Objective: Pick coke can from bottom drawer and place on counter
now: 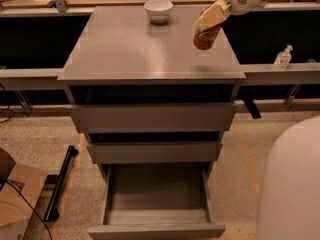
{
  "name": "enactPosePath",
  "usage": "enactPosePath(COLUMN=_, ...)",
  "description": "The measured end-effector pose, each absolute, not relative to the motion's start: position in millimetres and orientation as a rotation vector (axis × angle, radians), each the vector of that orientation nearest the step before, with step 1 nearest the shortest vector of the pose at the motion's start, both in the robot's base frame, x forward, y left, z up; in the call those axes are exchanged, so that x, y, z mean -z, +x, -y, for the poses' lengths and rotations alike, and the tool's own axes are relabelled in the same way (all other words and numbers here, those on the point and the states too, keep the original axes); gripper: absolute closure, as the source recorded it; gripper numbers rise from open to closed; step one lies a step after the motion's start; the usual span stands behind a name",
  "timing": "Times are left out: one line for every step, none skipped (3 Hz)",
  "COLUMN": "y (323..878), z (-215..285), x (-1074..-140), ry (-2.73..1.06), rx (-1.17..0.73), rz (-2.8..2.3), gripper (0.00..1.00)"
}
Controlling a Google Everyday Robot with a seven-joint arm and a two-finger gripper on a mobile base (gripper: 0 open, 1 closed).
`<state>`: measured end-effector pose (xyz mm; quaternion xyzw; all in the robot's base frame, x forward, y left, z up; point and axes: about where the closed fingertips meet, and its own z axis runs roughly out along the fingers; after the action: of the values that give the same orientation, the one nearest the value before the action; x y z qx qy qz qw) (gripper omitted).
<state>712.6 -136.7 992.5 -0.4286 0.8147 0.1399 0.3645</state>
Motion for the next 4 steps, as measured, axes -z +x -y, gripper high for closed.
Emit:
enactPosePath(y=738, z=135, x=-987, ry=-0.999, rx=-0.351, rz=-2.111, gripper=1.0)
enactPosePath(y=752, z=136, x=-973, ry=-0.934, rx=-0.368, rz=-2.157, gripper=1.0)
enactPosePath(y=759, z=136, x=-956, ry=-0.901, rx=-0.392, rz=-2.208, gripper=1.0)
enactPosePath(y=763, z=134, x=-938, ry=-0.886, rx=-0.425, rz=-2.266, gripper=1.0)
